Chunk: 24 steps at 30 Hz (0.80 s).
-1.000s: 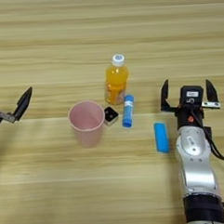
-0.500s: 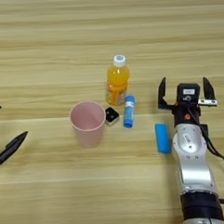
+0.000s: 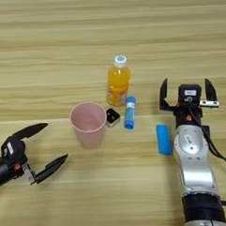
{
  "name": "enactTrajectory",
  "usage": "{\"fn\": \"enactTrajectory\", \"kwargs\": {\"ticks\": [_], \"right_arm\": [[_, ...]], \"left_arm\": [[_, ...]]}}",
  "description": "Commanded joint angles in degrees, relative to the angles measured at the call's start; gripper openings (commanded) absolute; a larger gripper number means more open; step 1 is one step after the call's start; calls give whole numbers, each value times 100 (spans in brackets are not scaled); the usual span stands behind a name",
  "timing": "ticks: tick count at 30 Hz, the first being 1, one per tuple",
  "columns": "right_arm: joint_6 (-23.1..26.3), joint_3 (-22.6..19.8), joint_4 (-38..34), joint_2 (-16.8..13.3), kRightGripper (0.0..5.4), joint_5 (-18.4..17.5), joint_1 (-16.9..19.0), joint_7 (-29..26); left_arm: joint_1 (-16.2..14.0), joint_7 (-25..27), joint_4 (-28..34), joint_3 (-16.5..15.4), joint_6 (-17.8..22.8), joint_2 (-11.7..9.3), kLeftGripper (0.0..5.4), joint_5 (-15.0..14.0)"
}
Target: Move the objects on the table
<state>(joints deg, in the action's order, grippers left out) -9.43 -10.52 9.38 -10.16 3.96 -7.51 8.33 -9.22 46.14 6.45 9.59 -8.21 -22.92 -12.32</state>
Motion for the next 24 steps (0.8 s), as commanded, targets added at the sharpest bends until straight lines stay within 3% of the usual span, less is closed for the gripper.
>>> {"fn": "enactTrajectory", "kwargs": {"ticks": [1,10,24], "right_arm": [[73,18,-34,23,539,17,-57,14],[94,34,-72,51,539,26,-50,24],[153,73,-167,127,539,68,-40,57]], "left_arm": [[204,-108,-138,235,-145,92,540,328],[625,-421,-624,340,-203,309,540,629],[960,-456,-915,433,-142,514,540,583]]}}
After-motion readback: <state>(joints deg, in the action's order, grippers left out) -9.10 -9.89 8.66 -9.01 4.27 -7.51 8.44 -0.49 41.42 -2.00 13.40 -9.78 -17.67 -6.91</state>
